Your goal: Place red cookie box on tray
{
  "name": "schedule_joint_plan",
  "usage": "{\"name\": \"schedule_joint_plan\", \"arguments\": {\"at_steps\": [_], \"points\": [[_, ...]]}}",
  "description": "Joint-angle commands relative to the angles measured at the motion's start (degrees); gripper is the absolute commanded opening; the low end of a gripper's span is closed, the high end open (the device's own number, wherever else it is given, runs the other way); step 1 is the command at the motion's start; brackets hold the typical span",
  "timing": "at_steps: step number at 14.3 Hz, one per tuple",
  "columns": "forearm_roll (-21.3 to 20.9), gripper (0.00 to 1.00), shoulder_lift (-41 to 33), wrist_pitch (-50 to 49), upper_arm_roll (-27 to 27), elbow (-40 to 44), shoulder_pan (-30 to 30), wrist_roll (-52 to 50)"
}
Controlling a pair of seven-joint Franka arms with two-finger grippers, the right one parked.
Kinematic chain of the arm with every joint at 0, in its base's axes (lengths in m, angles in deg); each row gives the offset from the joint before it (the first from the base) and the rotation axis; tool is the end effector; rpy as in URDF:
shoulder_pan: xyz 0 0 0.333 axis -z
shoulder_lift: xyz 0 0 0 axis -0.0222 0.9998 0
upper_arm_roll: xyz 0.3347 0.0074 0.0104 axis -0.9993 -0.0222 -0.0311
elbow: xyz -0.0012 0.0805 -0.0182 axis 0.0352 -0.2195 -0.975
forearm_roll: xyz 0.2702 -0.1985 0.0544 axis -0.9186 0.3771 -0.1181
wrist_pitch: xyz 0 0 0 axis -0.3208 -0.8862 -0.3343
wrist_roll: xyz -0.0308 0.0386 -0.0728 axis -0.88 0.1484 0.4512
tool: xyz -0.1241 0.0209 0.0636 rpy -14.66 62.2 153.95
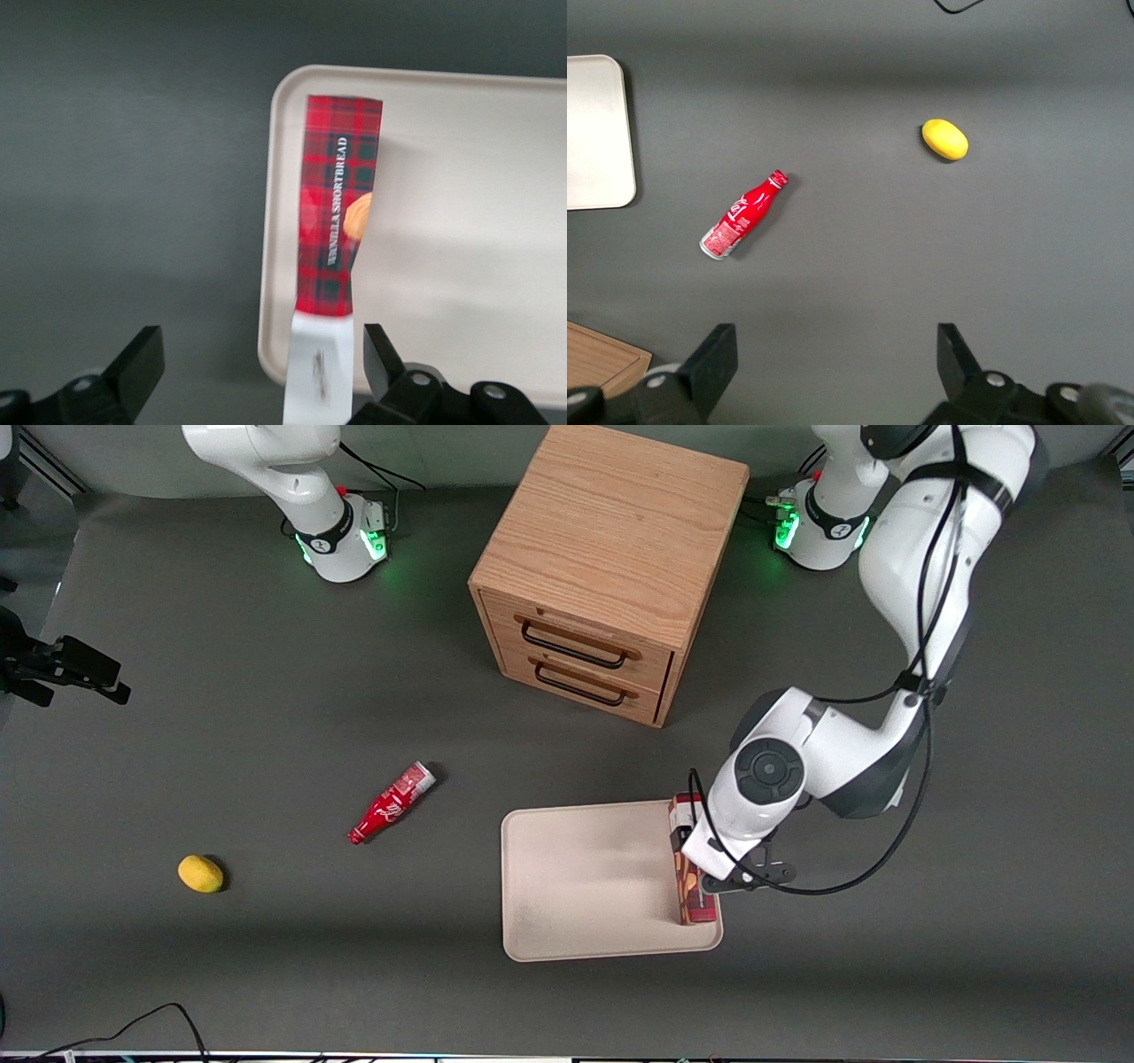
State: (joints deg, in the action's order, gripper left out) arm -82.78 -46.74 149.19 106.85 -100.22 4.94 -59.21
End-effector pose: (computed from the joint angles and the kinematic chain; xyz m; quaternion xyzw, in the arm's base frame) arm 0.6400 -0.2737 0.3432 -0.9967 -0.0775 -0.0208 0.0109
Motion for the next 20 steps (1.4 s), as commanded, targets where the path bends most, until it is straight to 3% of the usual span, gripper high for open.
{"name": "schedule_joint_plan", "arguments": {"at_steps": [1,3,5,7,10,12,16,20], "points": [[6.4,1.0,-9.6,-6.9,-1.5,-1.9,-0.7,0.8],[12.5,1.0,-17.2,-13.2,-5.6,-2.0,-0.7,5.5],[21.1,1.0,-24.4,-22.0,-13.5,-2.1,-0.6,17.3],[24.8,1.0,-29.5,-29.6,-20.9,-2.1,-0.2,29.0],[24.9,1.0,-35.0,-37.5,-29.4,-3.7,-0.2,43.2],[24.9,1.0,-39.4,-37.8,-33.3,-8.7,-0.1,48.4],[24.5,1.0,-49.9,-31.7,-34.8,-21.9,-0.2,49.6],[23.3,1.0,-48.8,-34.9,-34.8,-17.2,-0.2,49.8]]}}
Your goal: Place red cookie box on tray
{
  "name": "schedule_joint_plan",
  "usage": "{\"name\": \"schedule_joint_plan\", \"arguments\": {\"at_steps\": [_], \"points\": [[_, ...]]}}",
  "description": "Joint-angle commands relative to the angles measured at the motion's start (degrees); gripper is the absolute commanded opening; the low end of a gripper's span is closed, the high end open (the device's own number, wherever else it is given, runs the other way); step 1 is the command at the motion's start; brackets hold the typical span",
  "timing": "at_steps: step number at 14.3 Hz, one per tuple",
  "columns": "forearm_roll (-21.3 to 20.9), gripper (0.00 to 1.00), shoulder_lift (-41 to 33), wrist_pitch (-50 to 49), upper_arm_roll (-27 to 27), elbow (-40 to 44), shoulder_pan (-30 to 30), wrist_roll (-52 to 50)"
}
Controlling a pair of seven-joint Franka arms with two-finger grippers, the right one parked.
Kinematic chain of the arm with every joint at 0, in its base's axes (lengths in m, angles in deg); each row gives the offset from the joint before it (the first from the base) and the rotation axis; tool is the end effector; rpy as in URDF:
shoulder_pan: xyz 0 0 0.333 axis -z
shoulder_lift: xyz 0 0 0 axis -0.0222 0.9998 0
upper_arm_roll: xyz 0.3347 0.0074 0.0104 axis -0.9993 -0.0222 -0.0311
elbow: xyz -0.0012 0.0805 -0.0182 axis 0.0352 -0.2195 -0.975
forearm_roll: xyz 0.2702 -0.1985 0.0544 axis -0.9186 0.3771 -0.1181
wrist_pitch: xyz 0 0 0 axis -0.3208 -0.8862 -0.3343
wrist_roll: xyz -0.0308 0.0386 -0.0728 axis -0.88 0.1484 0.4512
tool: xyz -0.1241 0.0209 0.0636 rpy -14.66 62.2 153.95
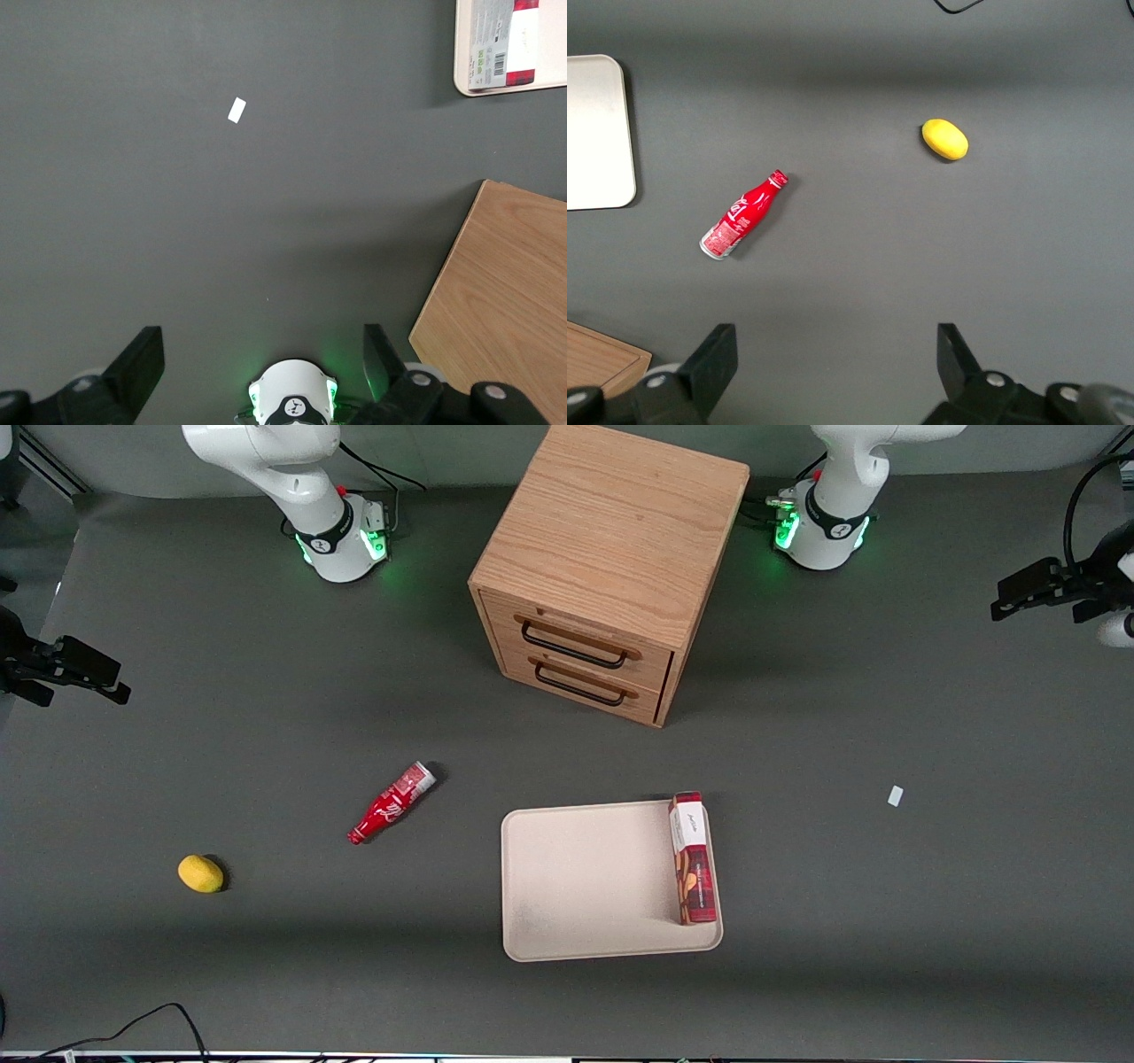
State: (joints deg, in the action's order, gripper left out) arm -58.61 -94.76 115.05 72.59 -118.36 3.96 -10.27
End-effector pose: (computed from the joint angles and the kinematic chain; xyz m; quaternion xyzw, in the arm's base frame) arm 0.4358 0.0154 0.6178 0.9970 -0.0199 -0.0738 0.0153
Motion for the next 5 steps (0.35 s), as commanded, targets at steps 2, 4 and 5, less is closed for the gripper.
{"name": "schedule_joint_plan", "arguments": {"at_steps": [2,4,5], "points": [[-1.0,1.0,1.5,-3.4,-0.3,4.9,0.9,1.6],[-1.0,1.0,2.5,-4.9,-0.1,6.7,0.9,1.6],[-1.0,1.0,2.5,-5.0,-0.1,6.7,0.9,1.5]]}}
